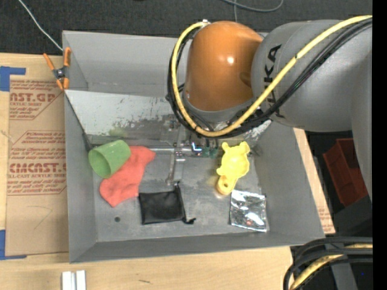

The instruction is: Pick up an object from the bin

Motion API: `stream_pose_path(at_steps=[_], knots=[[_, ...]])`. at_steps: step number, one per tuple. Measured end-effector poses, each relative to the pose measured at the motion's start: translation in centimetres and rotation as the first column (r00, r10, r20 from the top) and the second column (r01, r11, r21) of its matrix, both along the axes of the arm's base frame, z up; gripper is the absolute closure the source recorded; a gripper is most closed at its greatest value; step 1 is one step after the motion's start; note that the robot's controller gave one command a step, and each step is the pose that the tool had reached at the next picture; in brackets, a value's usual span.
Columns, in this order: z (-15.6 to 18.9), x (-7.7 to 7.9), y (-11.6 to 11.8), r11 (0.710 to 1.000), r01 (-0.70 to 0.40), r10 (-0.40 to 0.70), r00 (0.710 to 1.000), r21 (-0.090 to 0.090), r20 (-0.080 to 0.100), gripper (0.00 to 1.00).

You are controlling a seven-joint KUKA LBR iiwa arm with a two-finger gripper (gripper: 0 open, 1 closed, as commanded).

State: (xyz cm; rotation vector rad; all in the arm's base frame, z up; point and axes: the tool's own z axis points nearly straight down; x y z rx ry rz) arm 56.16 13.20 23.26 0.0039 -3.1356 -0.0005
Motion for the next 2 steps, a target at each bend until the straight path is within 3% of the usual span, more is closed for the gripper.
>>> stream_pose_path(at_steps=[1, 2], knots=[[0.5, 0.1, -0.1, 1.0, 0.002, -0.002, 1.0, 0.001, 0.008, 0.0], [-9.5, -2.2, -1.2, 0.999, -0.039, 0.039, 0.999, 0.001, 0.006, 0.0]])
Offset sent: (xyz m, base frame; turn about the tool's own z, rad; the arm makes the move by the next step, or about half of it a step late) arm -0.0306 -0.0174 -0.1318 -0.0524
